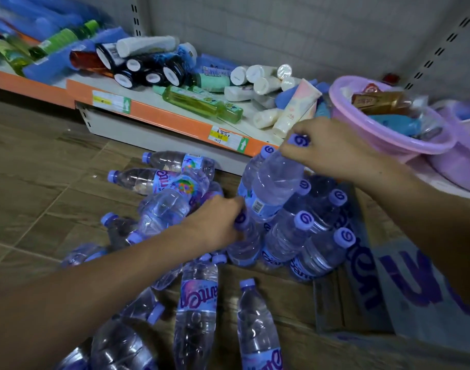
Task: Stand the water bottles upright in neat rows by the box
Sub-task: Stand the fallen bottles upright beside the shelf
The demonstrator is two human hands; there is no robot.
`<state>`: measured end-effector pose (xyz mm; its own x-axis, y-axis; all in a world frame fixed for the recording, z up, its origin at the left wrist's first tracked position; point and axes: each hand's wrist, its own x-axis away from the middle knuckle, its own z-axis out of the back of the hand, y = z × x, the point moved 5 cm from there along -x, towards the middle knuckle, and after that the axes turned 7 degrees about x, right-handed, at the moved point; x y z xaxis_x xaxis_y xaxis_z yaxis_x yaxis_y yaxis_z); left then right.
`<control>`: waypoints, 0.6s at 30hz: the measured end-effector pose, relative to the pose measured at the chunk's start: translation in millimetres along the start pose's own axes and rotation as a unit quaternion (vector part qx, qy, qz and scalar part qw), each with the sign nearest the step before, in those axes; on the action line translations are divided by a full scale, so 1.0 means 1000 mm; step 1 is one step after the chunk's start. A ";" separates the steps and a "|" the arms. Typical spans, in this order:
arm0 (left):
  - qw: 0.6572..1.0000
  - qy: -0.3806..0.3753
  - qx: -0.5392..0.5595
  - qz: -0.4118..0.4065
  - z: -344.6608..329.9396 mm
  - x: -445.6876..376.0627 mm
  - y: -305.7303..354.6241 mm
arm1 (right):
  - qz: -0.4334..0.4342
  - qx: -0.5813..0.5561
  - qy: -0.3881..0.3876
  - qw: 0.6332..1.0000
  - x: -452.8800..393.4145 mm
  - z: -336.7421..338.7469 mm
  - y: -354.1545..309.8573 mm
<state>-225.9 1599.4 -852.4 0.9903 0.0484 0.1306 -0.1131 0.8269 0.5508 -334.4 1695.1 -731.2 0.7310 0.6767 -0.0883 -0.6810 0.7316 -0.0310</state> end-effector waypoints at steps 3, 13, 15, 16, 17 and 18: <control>0.999 -0.002 0.025 -0.031 -0.002 0.003 0.000 | 0.002 -0.029 -0.084 0.996 -0.010 -0.032 0.004; 0.997 0.015 0.031 -0.069 -0.007 0.012 0.009 | 0.078 -0.006 -0.225 0.971 -0.015 -0.105 -0.013; 0.997 0.017 0.022 -0.074 -0.008 0.015 0.006 | 0.076 -0.023 -0.209 0.975 -0.017 -0.109 -0.018; 0.997 0.022 0.027 -0.076 -0.008 0.017 0.002 | 0.070 -0.028 -0.197 0.977 -0.019 -0.109 -0.019; 0.996 0.026 0.037 -0.079 -0.007 0.020 -0.002 | 0.063 -0.034 -0.186 0.980 -0.020 -0.109 -0.018; 0.995 0.027 0.048 -0.086 -0.007 0.025 -0.006 | 0.058 -0.041 -0.175 0.982 -0.020 -0.109 -0.016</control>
<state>-200.2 1599.8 -858.3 0.9983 -0.0568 -0.0145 0.0530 0.7686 0.6375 -343.3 1660.7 -837.5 0.6088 0.7525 0.2511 -0.7511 0.6486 -0.1228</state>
